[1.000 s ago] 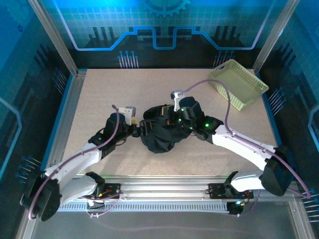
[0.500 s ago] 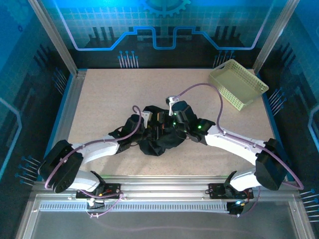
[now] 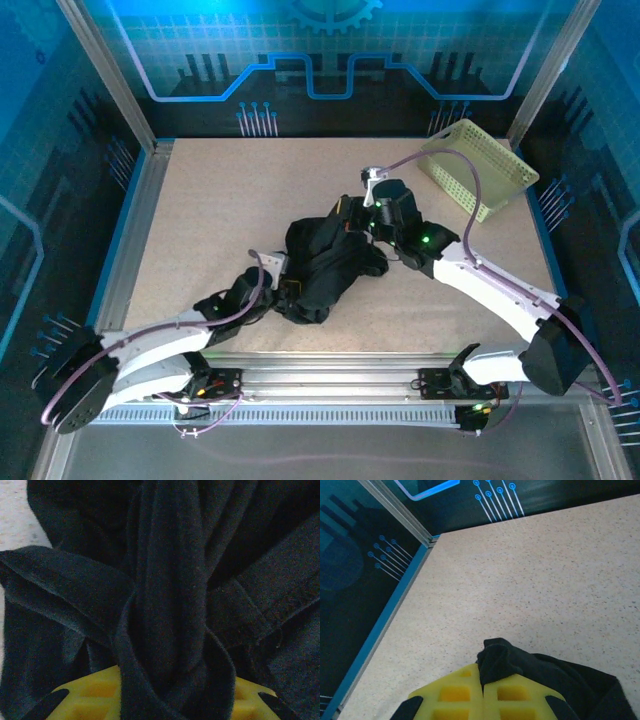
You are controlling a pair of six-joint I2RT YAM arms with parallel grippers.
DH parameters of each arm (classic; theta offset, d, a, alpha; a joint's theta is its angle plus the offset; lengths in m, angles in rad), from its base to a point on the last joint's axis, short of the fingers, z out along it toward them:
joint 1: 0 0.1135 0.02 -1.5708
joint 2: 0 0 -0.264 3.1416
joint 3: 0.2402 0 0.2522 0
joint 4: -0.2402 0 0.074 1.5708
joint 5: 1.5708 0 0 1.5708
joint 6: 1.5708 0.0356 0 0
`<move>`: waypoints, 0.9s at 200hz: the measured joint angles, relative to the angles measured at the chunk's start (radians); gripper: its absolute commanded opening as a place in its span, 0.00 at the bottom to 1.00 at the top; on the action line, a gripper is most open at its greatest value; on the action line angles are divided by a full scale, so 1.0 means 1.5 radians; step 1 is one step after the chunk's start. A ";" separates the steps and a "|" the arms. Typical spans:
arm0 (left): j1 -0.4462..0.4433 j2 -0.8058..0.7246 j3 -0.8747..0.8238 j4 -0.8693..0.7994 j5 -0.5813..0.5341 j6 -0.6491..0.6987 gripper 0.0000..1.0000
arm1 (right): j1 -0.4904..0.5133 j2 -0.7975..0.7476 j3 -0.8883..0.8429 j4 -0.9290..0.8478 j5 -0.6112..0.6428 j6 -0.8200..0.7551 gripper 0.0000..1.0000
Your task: Fold the inside-out t-shirt
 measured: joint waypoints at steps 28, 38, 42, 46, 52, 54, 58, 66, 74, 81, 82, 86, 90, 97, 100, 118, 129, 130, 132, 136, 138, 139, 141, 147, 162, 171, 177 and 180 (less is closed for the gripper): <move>0.000 -0.073 -0.024 -0.031 -0.011 -0.030 0.53 | -0.026 -0.014 0.005 -0.003 -0.036 -0.005 0.00; 0.000 -0.082 -0.027 -0.045 -0.012 -0.044 0.65 | -0.037 -0.020 0.007 0.001 -0.053 -0.012 0.00; 0.000 -0.083 -0.027 -0.053 -0.012 -0.042 0.70 | -0.039 -0.022 0.008 0.003 -0.062 -0.018 0.00; 0.000 -0.083 -0.027 -0.058 -0.011 -0.048 0.74 | -0.041 -0.025 0.009 0.005 -0.070 -0.021 0.00; 0.000 -0.084 -0.027 -0.069 -0.011 -0.053 0.79 | -0.043 -0.028 0.010 0.010 -0.086 -0.030 0.00; 0.000 -0.085 -0.026 -0.073 -0.011 -0.048 0.80 | -0.043 -0.030 0.010 0.012 -0.092 -0.036 0.00; 0.000 -0.087 -0.025 -0.083 -0.011 -0.055 0.82 | -0.043 -0.032 0.010 0.016 -0.103 -0.041 0.00; 0.000 -0.094 -0.021 -0.103 -0.011 -0.052 0.85 | -0.040 -0.035 0.010 0.024 -0.126 -0.057 0.00; 0.000 -0.103 -0.008 -0.125 -0.012 -0.051 0.85 | -0.037 -0.038 0.010 0.029 -0.148 -0.074 0.00; 0.000 -0.110 0.010 -0.142 -0.012 -0.050 0.86 | -0.033 -0.041 0.006 0.037 -0.166 -0.087 0.00; 0.000 -0.111 0.015 -0.144 -0.012 -0.050 0.86 | -0.033 -0.041 0.004 0.040 -0.170 -0.090 0.00; 0.001 -0.112 0.027 -0.150 -0.012 -0.050 0.87 | -0.031 -0.044 0.000 0.044 -0.179 -0.095 0.00; 0.003 -0.112 0.041 -0.154 -0.012 -0.050 0.87 | -0.029 -0.047 -0.006 0.048 -0.187 -0.101 0.00; 0.008 -0.109 0.071 -0.158 -0.010 -0.050 0.87 | -0.027 -0.056 -0.021 0.055 -0.203 -0.112 0.00; 0.011 -0.107 0.083 -0.158 -0.009 -0.050 0.87 | -0.026 -0.060 -0.026 0.056 -0.206 -0.114 0.00; 0.042 -0.063 0.161 -0.149 0.009 -0.050 0.87 | -0.025 -0.088 -0.074 0.067 -0.227 -0.134 0.00; 0.058 -0.021 0.201 -0.143 0.025 -0.050 0.87 | -0.025 -0.102 -0.098 0.072 -0.232 -0.141 0.00; 0.061 -0.014 0.205 -0.142 0.027 -0.050 0.87 | -0.024 -0.105 -0.102 0.072 -0.232 -0.143 0.00; 0.062 -0.008 0.210 -0.141 0.031 -0.050 0.87 | -0.024 -0.106 -0.105 0.072 -0.233 -0.144 0.00; 0.067 0.013 0.222 -0.137 0.037 -0.050 0.87 | -0.024 -0.113 -0.115 0.073 -0.234 -0.146 0.00; 0.069 0.022 0.228 -0.136 0.041 -0.050 0.87 | -0.024 -0.115 -0.118 0.074 -0.234 -0.147 0.00; 0.070 0.025 0.230 -0.136 0.042 -0.050 0.87 | -0.024 -0.117 -0.122 0.074 -0.235 -0.149 0.00; 0.071 0.036 0.234 -0.133 0.047 -0.050 0.87 | -0.024 -0.119 -0.125 0.074 -0.235 -0.149 0.00; 0.074 0.061 0.246 -0.131 0.057 -0.050 0.86 | -0.024 -0.128 -0.139 0.076 -0.235 -0.152 0.00; 0.076 0.119 0.261 -0.127 0.083 -0.050 0.81 | -0.024 -0.148 -0.169 0.076 -0.234 -0.156 0.00; 0.076 0.148 0.264 -0.126 0.097 -0.050 0.79 | -0.024 -0.157 -0.182 0.076 -0.232 -0.158 0.00; 0.076 0.165 0.266 -0.126 0.108 -0.050 0.78 | -0.024 -0.163 -0.191 0.076 -0.231 -0.158 0.00; 0.076 0.173 0.266 -0.127 0.112 -0.049 0.77 | -0.024 -0.165 -0.194 0.076 -0.229 -0.158 0.00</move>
